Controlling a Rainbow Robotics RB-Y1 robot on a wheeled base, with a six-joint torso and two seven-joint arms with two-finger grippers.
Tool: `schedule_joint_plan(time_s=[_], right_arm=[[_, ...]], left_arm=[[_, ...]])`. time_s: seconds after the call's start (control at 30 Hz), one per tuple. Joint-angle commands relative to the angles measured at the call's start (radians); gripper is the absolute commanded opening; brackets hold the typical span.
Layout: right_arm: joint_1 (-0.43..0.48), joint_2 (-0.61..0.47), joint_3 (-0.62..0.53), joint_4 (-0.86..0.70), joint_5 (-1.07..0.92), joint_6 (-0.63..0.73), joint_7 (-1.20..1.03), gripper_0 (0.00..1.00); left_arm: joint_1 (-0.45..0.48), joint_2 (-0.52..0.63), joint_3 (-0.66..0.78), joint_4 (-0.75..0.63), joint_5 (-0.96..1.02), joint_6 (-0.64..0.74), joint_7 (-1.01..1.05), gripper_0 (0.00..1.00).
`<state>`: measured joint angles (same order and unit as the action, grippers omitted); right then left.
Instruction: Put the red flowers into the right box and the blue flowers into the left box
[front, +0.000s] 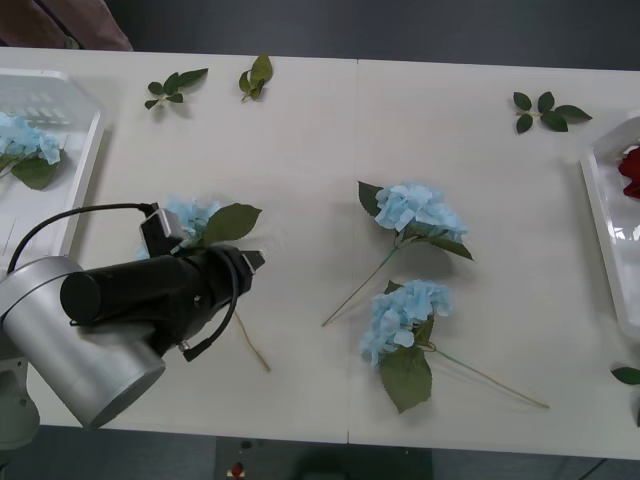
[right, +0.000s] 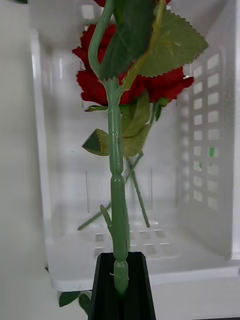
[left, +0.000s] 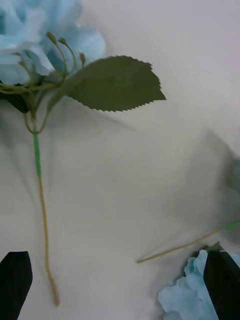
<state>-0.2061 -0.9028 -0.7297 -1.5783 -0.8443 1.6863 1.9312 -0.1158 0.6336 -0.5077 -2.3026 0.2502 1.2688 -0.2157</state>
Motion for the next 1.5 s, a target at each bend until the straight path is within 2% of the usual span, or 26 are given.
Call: schedule_joint_plan(time_s=[0.03, 0.37, 0.6, 0.7, 0.73, 0.77, 0.8, 0.9, 0.93, 1.0, 1.2, 1.5], right_arm=[[0.001, -0.036, 0.023, 0.046, 0.030, -0.043, -0.032, 0.00], [0.001, -0.038, 0.124, 0.228, 0.057, -0.260, -0.015, 0.00], [0.002, -0.038, 0.179, 0.310, 0.076, -0.402, -0.009, 0.00], [0.004, -0.038, 0.182, 0.314, 0.082, -0.421, -0.005, 0.00], [0.004, -0.038, 0.182, 0.313, 0.082, -0.422, -0.001, 0.03], [0.004, -0.038, 0.182, 0.313, 0.082, -0.422, -0.001, 0.12], [0.004, -0.038, 0.182, 0.314, 0.082, -0.425, 0.000, 0.41], [0.004, -0.036, 0.182, 0.314, 0.071, -0.435, 0.008, 0.89], [0.004, -0.038, 0.182, 0.314, 0.067, -0.436, 0.009, 0.96], [0.004, -0.038, 0.184, 0.313, 0.044, -0.436, 0.015, 1.00], [0.004, -0.038, 0.190, 0.253, 0.011, -0.407, 0.038, 1.00], [0.004, -0.038, 0.196, 0.115, -0.116, -0.283, 0.150, 1.00]], left_arm=[[0.005, 0.026, 0.023, -0.024, -0.042, 0.087, -0.001, 1.00], [-0.027, 0.029, 0.021, 0.077, -0.028, 0.096, -0.074, 1.00], [-0.102, 0.023, 0.000, 0.215, -0.022, 0.058, -0.102, 1.00], [-0.145, 0.018, -0.020, 0.270, -0.022, 0.050, -0.111, 1.00], [-0.170, 0.014, -0.032, 0.298, -0.022, 0.049, -0.114, 1.00], [-0.183, 0.011, -0.040, 0.313, -0.022, 0.047, -0.116, 1.00], [-0.200, 0.008, -0.051, 0.331, -0.020, 0.046, -0.117, 1.00], [-0.245, 0.001, -0.074, 0.385, -0.020, 0.043, -0.122, 1.00], [-0.259, 0.000, -0.083, 0.400, -0.020, 0.043, -0.123, 1.00], [-0.283, -0.003, -0.100, 0.430, -0.020, 0.041, -0.126, 1.00], [-0.341, -0.012, -0.152, 0.509, -0.020, 0.024, -0.142, 1.00], [-0.412, -0.017, -0.226, 0.595, -0.020, 0.023, -0.166, 1.00]])
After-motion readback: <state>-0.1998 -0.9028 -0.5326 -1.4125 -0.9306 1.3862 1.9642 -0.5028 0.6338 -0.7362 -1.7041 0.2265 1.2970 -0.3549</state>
